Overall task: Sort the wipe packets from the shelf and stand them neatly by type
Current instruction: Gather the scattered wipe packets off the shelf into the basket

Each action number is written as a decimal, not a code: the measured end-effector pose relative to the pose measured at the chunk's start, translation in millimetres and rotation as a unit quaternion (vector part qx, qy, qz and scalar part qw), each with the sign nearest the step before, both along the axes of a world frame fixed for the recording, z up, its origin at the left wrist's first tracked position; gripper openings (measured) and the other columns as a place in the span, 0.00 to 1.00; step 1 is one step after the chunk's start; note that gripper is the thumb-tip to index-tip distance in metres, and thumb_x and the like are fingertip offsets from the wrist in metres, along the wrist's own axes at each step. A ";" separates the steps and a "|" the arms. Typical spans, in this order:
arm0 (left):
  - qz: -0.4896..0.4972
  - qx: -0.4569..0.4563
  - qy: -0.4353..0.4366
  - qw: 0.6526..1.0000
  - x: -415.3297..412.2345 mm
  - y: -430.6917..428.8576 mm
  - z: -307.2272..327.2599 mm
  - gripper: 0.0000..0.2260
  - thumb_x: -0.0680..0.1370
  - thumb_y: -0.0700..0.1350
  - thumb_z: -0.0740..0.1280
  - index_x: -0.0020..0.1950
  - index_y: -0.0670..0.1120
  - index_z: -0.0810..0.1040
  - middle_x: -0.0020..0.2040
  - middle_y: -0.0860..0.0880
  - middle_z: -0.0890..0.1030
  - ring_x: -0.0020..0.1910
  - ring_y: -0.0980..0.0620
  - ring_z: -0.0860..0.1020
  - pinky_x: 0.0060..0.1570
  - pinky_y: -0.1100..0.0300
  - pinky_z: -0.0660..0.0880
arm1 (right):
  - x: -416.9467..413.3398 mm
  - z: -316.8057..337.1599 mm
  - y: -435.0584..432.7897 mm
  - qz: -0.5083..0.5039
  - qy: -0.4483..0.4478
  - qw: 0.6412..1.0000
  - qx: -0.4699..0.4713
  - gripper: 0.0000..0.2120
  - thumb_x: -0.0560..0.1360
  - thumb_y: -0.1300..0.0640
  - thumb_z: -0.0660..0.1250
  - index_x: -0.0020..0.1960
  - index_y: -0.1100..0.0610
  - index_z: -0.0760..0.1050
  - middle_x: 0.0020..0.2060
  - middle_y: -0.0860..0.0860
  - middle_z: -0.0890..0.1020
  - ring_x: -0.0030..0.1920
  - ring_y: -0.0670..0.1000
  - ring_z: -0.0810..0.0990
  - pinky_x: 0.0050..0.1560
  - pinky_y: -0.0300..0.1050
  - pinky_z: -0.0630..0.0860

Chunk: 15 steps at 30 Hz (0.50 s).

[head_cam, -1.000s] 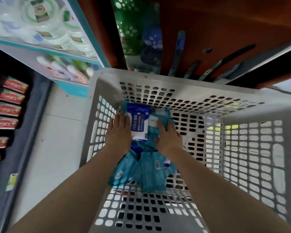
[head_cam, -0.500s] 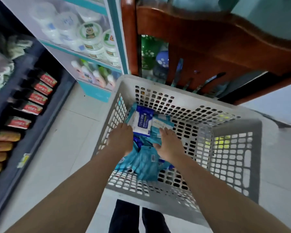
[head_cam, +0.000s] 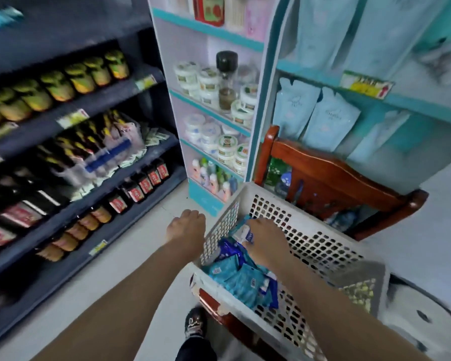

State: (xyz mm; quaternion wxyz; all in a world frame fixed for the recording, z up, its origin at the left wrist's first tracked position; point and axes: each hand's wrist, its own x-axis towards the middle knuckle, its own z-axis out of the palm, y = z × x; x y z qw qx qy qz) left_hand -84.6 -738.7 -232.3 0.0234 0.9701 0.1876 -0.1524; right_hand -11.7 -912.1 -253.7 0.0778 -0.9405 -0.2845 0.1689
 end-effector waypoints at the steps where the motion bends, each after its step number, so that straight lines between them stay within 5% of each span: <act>1: 0.009 0.005 -0.007 1.000 -8.8 8.9 12.3 0.19 0.76 0.49 0.69 0.64 0.47 0.71 0.60 0.49 0.72 0.60 0.48 0.73 0.52 0.56 0.73 | -2.5 12.1 9.4 0.018 -0.018 1.000 0.010 0.21 0.77 0.48 0.65 0.67 0.54 0.69 0.62 0.52 0.74 0.62 0.54 0.72 0.60 0.50 0.73; 15: 0.121 0.126 -0.160 0.972 -112.1 190.6 129.4 0.18 0.77 0.44 0.63 0.66 0.47 0.68 0.63 0.49 0.72 0.64 0.48 0.68 0.60 0.54 0.70 | -30.7 137.9 219.8 0.216 -0.191 0.952 0.107 0.22 0.75 0.50 0.66 0.67 0.54 0.68 0.61 0.53 0.74 0.62 0.56 0.71 0.58 0.50 0.70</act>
